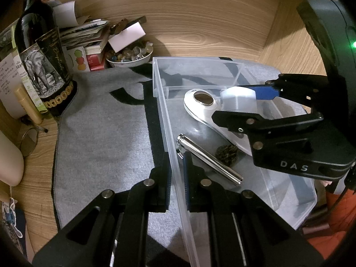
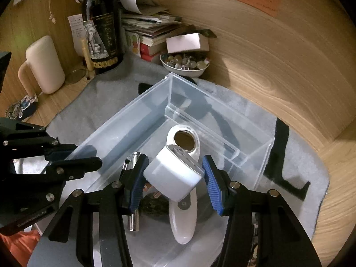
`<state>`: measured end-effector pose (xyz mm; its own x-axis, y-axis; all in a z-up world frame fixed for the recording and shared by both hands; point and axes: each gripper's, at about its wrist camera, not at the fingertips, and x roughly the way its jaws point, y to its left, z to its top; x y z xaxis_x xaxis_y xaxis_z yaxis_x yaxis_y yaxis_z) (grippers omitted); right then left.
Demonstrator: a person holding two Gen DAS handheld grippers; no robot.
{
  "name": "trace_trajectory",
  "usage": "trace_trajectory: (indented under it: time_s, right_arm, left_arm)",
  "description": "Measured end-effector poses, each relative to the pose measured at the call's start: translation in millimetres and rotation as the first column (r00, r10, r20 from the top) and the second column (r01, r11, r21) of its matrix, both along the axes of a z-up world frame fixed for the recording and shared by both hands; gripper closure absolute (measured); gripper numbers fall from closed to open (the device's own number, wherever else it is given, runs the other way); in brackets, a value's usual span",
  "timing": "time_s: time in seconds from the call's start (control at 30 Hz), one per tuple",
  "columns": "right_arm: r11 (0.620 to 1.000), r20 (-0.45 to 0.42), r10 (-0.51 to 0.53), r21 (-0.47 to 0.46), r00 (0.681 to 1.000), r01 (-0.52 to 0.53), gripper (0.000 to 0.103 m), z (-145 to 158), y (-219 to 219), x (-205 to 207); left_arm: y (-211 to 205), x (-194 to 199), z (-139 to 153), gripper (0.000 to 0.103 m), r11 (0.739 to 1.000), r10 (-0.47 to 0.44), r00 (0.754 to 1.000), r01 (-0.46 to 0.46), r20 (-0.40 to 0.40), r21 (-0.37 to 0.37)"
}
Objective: Organize rigid objects
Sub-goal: 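Lower the white plug adapter into the box and open the right tool, then move the right tool to the keyring of silver keys on the mat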
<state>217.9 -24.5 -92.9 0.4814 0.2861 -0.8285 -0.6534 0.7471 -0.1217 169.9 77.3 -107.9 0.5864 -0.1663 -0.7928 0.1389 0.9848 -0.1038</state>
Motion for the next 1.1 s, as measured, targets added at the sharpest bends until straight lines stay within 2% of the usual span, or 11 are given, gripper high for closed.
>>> trace_trajectory:
  time_s: [0.1,0.2,0.43,0.7,0.9,1.1]
  right_arm:
    - [1.0,0.007,-0.023,0.013,1.0,0.023,0.056,3,-4,3]
    - [0.999,0.014,-0.043,0.031,0.999,0.043,0.051,8,-9,3]
    - [0.992,0.089,-0.106,0.078,0.99,0.099,0.046,31,-35,-4]
    - [0.96,0.151,-0.273,0.104,0.95,0.259,0.046,54,-98,-8]
    - [0.919,0.13,-0.392,0.084,0.911,0.384,0.046,47,-143,-6]
    - [0.887,0.048,-0.462,0.048,0.886,0.46,0.046,14,-171,-5]
  left_arm:
    - [1,0,0,0.094,1.0,0.0,1.0,0.0,0.0,0.001]
    - [0,0,0,0.094,1.0,0.0,1.0,0.0,0.0,0.0]
    - [-2,1,0,0.094,1.0,0.001,1.0,-0.001,0.0,-0.001]
    - [1,0,0,0.094,1.0,0.0,1.0,0.0,0.0,-0.002]
    - [1,0,0,0.094,1.0,0.0,1.0,0.0,0.001,-0.003]
    - [2,0,0,0.094,1.0,0.0,1.0,0.0,-0.001,-0.003]
